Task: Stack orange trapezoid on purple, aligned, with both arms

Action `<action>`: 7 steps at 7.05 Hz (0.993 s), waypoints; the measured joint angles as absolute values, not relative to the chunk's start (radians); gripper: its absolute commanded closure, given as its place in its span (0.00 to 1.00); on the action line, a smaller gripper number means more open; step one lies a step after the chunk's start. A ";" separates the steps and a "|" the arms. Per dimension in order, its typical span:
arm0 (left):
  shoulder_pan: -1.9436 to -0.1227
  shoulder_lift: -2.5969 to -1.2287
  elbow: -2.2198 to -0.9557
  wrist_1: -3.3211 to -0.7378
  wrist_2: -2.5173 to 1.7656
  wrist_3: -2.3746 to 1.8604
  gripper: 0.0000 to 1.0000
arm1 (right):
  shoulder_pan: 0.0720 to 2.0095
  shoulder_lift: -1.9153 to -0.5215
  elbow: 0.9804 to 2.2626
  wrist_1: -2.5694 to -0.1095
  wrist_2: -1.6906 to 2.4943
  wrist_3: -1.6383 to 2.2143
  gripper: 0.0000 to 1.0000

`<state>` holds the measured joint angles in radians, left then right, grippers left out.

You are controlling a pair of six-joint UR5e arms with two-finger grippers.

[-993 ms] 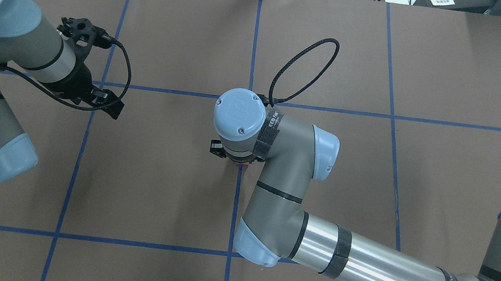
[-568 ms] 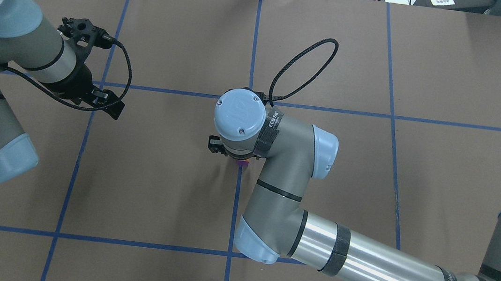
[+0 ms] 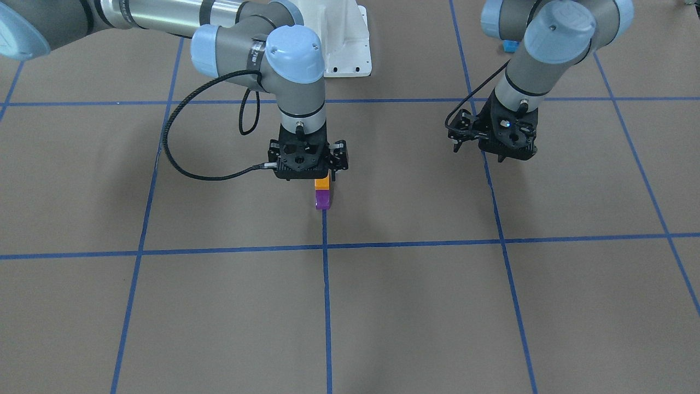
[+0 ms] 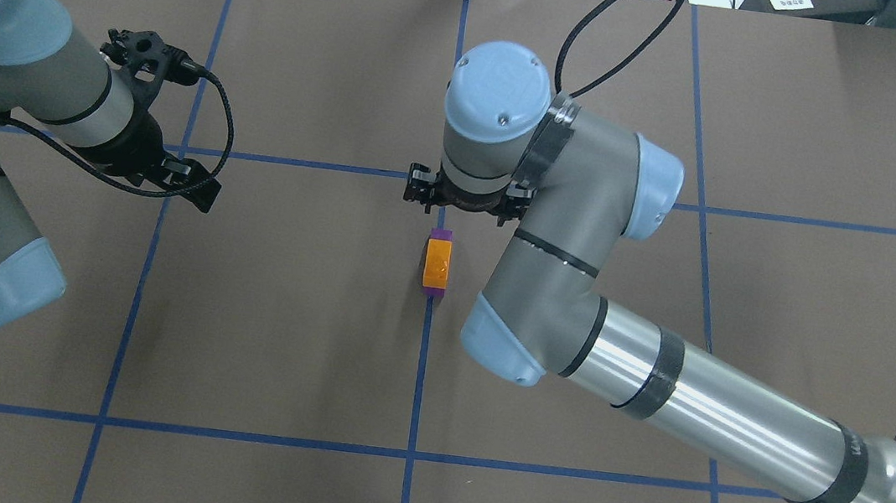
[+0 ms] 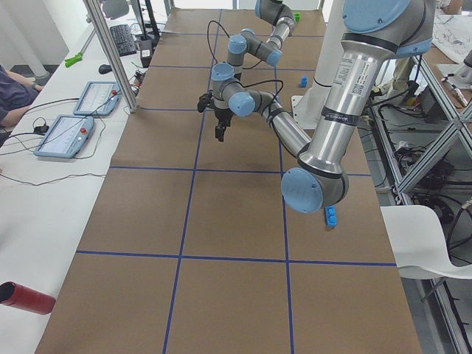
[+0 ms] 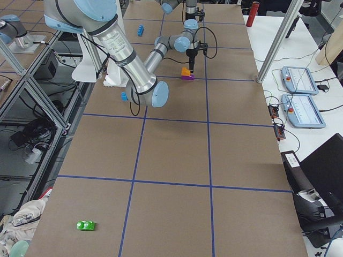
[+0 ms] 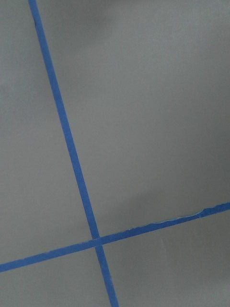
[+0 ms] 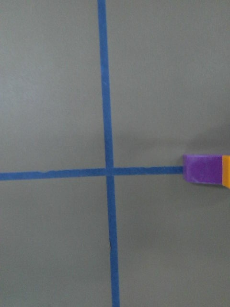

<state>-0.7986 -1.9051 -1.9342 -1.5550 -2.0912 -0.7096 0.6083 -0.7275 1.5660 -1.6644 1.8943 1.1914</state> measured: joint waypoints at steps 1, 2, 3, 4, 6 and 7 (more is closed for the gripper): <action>-0.802 -1.890 -1.937 -1.555 -2.088 -0.709 0.00 | 0.671 -0.751 1.612 -1.726 1.944 1.103 0.00; -0.818 -1.873 -1.941 -1.555 -2.088 -0.702 0.00 | 0.747 -0.809 1.661 -1.767 2.006 0.981 0.00; -0.848 -1.855 -1.944 -1.554 -2.093 -0.672 0.00 | 0.829 -0.897 1.710 -1.782 2.070 0.842 0.00; -0.893 -1.830 -1.945 -1.552 -2.111 -0.605 0.00 | 0.922 -1.004 1.754 -1.785 2.125 0.680 0.00; -1.027 -1.742 -1.944 -1.545 -2.174 -0.379 0.00 | 1.144 -1.224 1.781 -1.787 2.220 0.260 0.00; -1.097 -1.697 -1.940 -1.543 -2.195 -0.264 0.00 | 1.239 -1.309 1.780 -1.788 2.244 0.088 0.00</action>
